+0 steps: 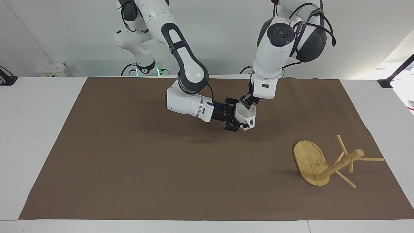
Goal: Hang cup on rack
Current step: 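Grasp the cup with the left gripper while the right gripper releases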
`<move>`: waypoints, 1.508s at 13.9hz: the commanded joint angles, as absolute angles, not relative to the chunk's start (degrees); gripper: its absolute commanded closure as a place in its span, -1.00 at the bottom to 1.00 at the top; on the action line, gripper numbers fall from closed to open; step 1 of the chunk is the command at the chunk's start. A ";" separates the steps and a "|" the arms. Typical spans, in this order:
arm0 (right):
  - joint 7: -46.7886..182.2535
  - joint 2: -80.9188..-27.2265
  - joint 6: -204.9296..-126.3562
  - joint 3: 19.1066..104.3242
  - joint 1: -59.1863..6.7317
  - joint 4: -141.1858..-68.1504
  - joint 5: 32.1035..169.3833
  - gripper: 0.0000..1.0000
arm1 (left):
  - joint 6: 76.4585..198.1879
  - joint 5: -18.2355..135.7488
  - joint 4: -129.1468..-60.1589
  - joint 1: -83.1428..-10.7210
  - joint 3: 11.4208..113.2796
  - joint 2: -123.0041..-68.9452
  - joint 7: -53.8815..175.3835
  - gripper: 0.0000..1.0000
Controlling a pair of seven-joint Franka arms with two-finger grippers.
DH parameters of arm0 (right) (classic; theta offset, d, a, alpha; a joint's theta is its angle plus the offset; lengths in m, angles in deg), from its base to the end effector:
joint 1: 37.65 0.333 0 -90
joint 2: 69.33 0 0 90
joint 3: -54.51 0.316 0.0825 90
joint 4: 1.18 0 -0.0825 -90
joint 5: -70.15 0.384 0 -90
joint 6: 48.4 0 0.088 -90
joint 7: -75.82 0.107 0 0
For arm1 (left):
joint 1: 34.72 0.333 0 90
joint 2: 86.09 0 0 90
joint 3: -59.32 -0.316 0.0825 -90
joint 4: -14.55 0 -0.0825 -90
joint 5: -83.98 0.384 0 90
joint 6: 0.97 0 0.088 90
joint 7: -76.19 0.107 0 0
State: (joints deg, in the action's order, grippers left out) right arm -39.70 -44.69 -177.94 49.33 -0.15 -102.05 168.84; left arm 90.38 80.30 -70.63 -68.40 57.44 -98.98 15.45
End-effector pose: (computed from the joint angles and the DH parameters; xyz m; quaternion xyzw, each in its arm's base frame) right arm 0.5572 0.3911 0.3543 -0.6244 -0.5112 -0.4138 0.4213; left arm 0.5203 -0.3328 0.5341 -0.9656 -0.2517 0.0609 0.0227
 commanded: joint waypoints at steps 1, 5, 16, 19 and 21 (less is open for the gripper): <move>-39.05 -45.42 -178.12 49.50 -0.39 -102.25 169.91 0.64 | 92.98 80.91 -73.78 -68.99 56.69 -97.78 14.75 1.00; -38.97 -45.42 -178.21 49.42 -0.30 -102.17 169.91 0.55 | 95.62 80.99 -74.05 -68.73 56.77 -97.87 14.93 1.00; -39.93 -56.49 -171.75 48.98 -11.87 -110.77 156.16 -1.00 | 98.69 87.38 -74.05 -68.47 56.42 -97.52 26.78 1.00; -38.80 -56.58 -160.48 48.98 -24.08 -109.91 133.95 -1.00 | 106.65 88.11 -80.51 -64.17 56.42 -90.79 26.71 1.00; -34.60 -56.49 -158.27 48.89 -29.45 -109.55 124.08 -1.00 | 115.35 88.20 -90.26 -62.23 56.33 -84.01 27.32 1.00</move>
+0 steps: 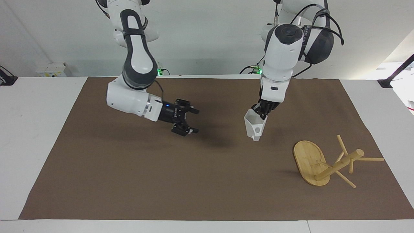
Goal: Hang cup on rack
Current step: 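Move the cup toward the mug tree while the right gripper withdraws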
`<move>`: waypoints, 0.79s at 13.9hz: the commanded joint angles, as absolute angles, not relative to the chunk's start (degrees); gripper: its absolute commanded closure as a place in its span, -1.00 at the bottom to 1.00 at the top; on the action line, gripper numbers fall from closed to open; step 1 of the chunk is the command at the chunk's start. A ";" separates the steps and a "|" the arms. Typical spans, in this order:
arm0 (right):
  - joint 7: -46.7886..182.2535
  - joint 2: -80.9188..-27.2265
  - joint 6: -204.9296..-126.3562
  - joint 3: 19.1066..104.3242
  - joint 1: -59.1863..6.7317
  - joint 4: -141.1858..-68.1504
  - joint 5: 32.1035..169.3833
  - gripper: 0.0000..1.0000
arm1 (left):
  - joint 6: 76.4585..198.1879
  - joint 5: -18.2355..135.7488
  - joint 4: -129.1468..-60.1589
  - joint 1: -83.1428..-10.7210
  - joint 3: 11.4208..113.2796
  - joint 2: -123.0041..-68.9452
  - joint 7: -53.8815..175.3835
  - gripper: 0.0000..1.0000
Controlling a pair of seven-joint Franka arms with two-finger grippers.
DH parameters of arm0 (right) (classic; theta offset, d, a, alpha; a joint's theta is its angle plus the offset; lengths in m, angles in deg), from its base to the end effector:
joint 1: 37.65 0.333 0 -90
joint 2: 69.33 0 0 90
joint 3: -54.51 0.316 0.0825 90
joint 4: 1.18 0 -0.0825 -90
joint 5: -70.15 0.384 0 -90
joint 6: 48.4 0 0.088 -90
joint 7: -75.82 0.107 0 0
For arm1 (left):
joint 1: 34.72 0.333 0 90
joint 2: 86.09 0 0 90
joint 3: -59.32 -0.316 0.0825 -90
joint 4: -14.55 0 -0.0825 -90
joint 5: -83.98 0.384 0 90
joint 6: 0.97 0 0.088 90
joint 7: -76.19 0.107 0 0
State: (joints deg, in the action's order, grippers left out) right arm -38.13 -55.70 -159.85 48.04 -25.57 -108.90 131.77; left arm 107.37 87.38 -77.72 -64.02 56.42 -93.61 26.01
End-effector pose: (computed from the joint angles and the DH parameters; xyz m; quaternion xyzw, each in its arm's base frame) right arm 0.6028 0.1226 0.4003 -0.6301 -0.6307 -0.3211 0.3196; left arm 0.5552 -0.2727 0.5590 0.9769 0.1978 0.0784 0.0210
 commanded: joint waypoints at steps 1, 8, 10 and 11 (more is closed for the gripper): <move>-32.05 -57.02 -156.87 48.63 -32.26 -109.11 118.55 -1.00 | 118.61 88.20 -93.79 -61.09 56.33 -81.63 28.02 1.00; 0.63 -69.04 -155.37 49.24 -41.78 -102.18 82.25 -1.00 | 152.27 88.20 -118.58 -57.66 56.42 -70.81 28.56 1.00; 7.49 -70.03 -148.37 49.59 -40.74 -96.40 76.42 -1.00 | 159.91 88.20 -123.68 -56.43 56.33 -69.57 31.26 1.00; 14.49 -69.07 -143.11 49.68 -40.21 -91.93 73.78 -1.00 | 163.87 88.20 -126.06 -55.90 56.33 -69.65 32.59 1.00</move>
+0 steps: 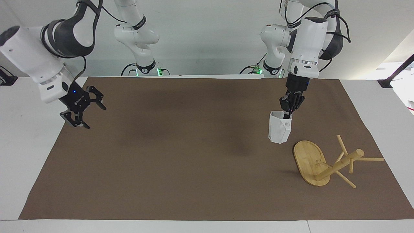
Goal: Hang cup on rack
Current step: 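Move the cup toward the mug tree while the right gripper withdraws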
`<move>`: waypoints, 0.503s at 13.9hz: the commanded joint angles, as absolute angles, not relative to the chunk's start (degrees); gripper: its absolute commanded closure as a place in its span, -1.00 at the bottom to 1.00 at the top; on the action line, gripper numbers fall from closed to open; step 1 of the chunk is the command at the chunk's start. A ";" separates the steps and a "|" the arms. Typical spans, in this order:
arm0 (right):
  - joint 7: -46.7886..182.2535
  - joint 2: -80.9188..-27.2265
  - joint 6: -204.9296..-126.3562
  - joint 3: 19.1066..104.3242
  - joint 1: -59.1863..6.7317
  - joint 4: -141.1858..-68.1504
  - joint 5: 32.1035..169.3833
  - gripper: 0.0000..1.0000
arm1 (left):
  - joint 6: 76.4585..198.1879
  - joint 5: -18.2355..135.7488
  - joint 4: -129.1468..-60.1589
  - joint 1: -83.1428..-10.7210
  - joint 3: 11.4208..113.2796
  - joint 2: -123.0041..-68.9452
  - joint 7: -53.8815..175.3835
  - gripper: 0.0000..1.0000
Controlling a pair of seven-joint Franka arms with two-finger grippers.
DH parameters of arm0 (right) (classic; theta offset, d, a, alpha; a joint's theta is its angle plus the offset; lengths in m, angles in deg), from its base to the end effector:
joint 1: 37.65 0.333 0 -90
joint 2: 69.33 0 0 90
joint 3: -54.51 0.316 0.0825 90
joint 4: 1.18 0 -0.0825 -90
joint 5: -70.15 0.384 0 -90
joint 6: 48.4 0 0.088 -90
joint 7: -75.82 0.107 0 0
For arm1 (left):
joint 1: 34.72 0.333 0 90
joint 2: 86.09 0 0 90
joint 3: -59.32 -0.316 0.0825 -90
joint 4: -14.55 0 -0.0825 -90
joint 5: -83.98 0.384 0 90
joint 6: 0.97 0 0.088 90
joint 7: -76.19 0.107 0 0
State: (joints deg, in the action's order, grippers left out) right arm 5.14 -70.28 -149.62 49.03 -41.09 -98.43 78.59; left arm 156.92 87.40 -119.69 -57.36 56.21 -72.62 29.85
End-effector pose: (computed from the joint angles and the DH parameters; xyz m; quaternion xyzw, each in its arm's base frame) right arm 0.5601 -0.0753 0.5921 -0.8608 -0.5017 -0.0799 0.0291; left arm 0.4836 -0.1727 0.5015 0.9268 0.1990 0.2742 0.1619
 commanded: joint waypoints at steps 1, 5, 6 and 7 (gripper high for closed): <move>22.56 -68.98 -138.36 49.94 -39.94 -89.10 71.84 -1.00 | 168.00 88.29 -128.43 -55.37 56.33 -69.65 33.12 1.00; 49.47 -68.89 -126.19 48.98 -35.28 -85.12 68.93 -1.00 | 183.99 88.29 -133.63 -53.26 56.33 -75.42 33.92 1.00; 55.37 -68.45 -124.61 48.98 -34.41 -84.51 69.01 -1.00 | 189.00 88.29 -133.64 -53.17 56.33 -78.85 33.92 1.00; 59.95 -68.27 -123.64 48.89 -33.88 -83.89 69.01 -1.00 | 194.27 88.29 -133.81 -53.17 56.33 -81.67 33.92 1.00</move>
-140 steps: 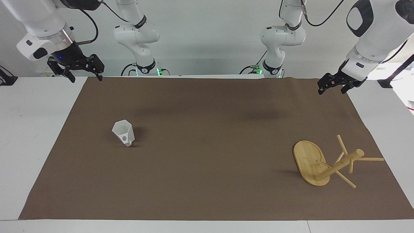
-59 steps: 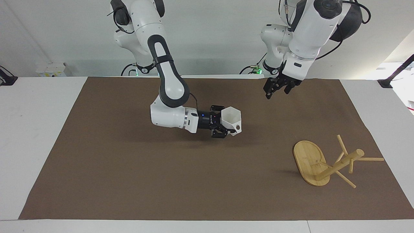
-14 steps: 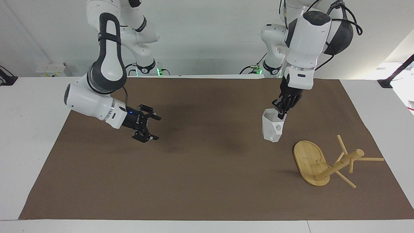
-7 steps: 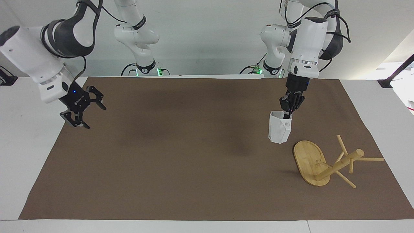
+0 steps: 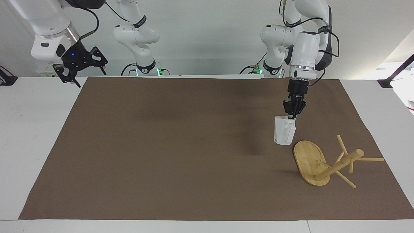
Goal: Hang cup on rack
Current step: 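Lower the cup onto a mug tree peg with the left gripper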
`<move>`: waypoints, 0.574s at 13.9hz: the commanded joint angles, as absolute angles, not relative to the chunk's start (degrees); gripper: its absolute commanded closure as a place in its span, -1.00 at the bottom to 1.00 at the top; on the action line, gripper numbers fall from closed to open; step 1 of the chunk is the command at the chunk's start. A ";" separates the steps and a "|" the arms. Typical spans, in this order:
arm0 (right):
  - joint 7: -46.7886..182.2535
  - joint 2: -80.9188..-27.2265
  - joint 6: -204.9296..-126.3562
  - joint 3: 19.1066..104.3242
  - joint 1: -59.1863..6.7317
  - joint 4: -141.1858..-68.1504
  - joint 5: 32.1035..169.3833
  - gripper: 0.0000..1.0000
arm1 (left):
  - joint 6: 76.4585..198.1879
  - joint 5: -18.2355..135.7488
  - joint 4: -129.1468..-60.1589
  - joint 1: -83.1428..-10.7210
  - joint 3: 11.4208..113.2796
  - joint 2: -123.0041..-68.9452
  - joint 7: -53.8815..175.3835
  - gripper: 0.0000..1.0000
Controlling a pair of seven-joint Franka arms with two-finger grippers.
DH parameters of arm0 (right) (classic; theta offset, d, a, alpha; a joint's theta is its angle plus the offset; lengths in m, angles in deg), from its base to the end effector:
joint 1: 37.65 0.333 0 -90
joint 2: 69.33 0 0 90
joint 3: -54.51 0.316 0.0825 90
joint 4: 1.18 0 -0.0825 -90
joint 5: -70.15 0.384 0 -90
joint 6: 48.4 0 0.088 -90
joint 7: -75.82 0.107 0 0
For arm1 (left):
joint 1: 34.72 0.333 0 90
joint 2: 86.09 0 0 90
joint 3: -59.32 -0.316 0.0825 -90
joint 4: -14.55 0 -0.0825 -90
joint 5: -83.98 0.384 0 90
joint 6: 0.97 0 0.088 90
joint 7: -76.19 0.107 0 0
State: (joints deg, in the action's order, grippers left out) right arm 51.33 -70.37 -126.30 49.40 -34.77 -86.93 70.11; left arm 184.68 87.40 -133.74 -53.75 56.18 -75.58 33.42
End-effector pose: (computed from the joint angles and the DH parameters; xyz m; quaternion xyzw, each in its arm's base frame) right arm 0.5258 -0.0211 0.6513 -0.9795 -0.1927 0.0577 0.0142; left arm 0.4610 -0.1369 0.4231 0.8949 0.1864 0.3558 0.1946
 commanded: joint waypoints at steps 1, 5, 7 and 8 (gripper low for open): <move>62.61 -68.27 -123.02 48.02 -33.52 -83.97 69.10 -1.00 | 198.67 88.29 -133.81 -53.17 56.33 -84.31 33.92 1.00; 66.41 -68.71 -123.10 45.64 -33.96 -86.08 69.98 -1.00 | 199.86 87.68 -129.00 -53.00 56.25 -89.77 33.66 1.00; 66.94 -68.71 -123.19 45.81 -33.96 -86.17 69.89 -1.00 | 199.86 87.93 -126.62 -50.55 56.33 -91.44 33.57 1.00; 67.72 -68.71 -122.93 45.90 -33.87 -86.26 69.89 -1.00 | 199.86 88.11 -125.39 -50.10 56.33 -92.76 33.57 1.00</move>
